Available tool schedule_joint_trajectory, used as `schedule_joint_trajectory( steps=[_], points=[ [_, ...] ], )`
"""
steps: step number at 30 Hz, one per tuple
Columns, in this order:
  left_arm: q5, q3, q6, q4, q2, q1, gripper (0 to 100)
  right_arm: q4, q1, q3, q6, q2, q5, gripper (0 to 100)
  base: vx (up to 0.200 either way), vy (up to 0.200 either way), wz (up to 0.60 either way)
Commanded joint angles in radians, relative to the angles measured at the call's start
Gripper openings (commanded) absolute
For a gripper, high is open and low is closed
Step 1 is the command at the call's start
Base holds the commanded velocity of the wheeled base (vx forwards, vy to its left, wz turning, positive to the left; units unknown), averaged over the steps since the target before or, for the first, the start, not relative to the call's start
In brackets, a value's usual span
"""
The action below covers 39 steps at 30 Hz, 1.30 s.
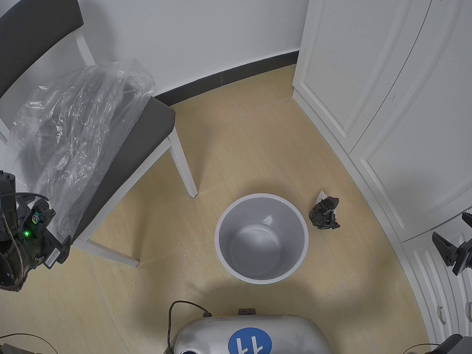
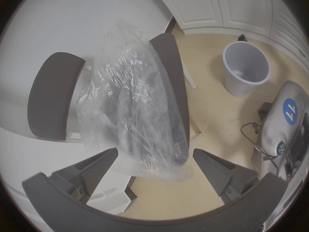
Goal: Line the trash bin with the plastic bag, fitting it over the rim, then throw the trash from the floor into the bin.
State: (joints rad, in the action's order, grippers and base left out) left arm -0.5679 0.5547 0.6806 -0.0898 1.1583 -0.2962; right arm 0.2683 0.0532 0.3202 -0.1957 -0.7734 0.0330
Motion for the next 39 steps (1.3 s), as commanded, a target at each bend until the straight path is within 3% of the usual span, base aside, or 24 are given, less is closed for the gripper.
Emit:
schedule_joint_trajectory(
  steps=[1,6,15,23,39],
  points=[
    [-0.037,-0.010,0.005,-0.044,0.072,0.000,100,0.000,0.000,-0.004,-0.004,0.003,-0.001,100,0.000,0.000,0.00],
    [-0.096,-0.013,0.014,-0.080,0.101,0.000,100,0.002,0.002,-0.004,-0.005,0.013,-0.004,100,0.000,0.000,0.00],
    [-0.107,-0.012,0.030,-0.133,0.150,0.031,100,0.002,0.002,-0.007,-0.008,0.026,-0.030,100,0.000,0.000,0.00],
    [-0.119,-0.009,0.051,-0.199,0.193,0.120,100,0.000,0.000,-0.012,-0.017,0.040,-0.064,100,0.000,0.000,0.00],
    [-0.110,-0.085,0.134,-0.192,-0.103,0.181,100,0.000,0.002,-0.027,-0.019,0.026,-0.067,100,0.000,0.000,0.00]
  ],
)
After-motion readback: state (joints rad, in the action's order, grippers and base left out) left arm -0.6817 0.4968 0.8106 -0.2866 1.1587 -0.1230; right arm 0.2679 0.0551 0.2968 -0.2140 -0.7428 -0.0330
